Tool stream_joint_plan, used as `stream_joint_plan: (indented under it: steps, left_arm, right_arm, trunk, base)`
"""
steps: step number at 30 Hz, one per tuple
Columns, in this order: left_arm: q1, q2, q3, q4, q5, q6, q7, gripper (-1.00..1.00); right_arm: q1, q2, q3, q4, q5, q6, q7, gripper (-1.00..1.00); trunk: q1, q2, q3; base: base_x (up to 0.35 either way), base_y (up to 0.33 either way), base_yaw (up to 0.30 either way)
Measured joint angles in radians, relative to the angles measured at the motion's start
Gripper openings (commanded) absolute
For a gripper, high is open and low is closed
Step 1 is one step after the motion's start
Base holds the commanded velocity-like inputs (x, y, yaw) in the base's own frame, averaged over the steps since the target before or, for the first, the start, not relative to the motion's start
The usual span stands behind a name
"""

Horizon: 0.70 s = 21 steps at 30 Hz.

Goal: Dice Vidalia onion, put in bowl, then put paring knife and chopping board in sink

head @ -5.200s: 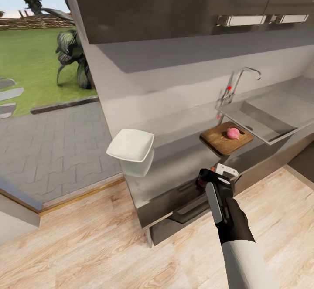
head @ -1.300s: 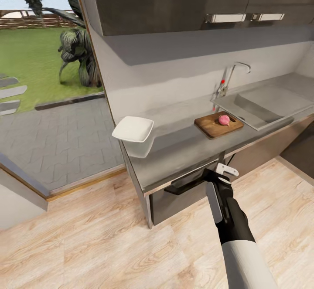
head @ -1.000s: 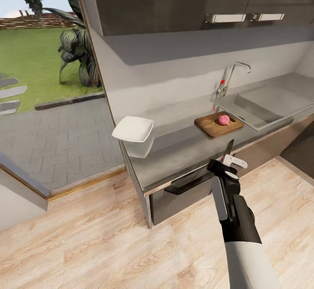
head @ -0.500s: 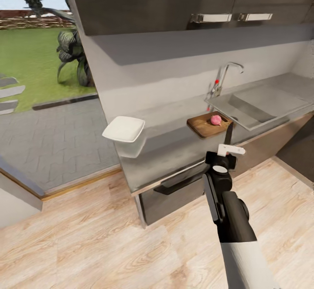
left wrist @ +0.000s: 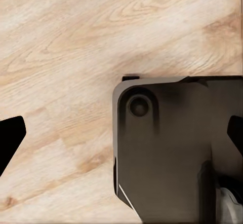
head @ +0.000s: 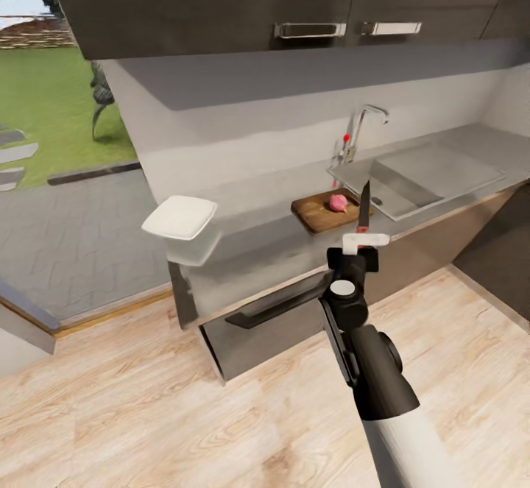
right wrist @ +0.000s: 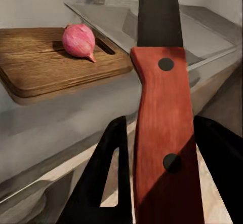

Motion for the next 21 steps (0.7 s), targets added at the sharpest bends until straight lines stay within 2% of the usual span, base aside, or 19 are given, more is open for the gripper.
stream_joint_plan:
  steps: [3, 6, 15, 21]
  left_arm:
    - [0.000, 0.000, 0.000, 0.003, 0.000, 0.000, 0.000, 1.00]
    - [0.000, 0.000, 0.000, 0.004, 0.001, 0.000, 0.000, 1.00]
    - [0.000, 0.000, 0.000, 0.005, 0.001, 0.000, 0.001, 1.00]
    - [0.000, 0.000, 0.000, 0.003, 0.001, 0.000, 0.001, 1.00]
  right_arm:
    - [0.000, 0.000, 0.015, 0.000, 0.047, 0.000, -0.002, -1.00]
    - [0.000, 0.000, 0.021, 0.000, 0.065, 0.000, -0.002, -1.00]
    - [0.000, 0.000, 0.030, 0.002, 0.072, 0.001, -0.003, -1.00]
    - [0.000, 0.000, 0.090, 0.002, 0.073, 0.002, -0.005, -1.00]
  trunk:
    - [0.000, 0.000, -0.002]
    - [0.000, 0.000, -0.005]
    - [0.000, 0.000, -0.016]
    - [0.000, 0.000, -0.023]
  base:
    - [0.000, -0.317, 0.151]
    - [0.000, -0.317, 0.184]
    - [0.000, -0.317, 0.197]
    - [0.000, -0.317, 0.205]
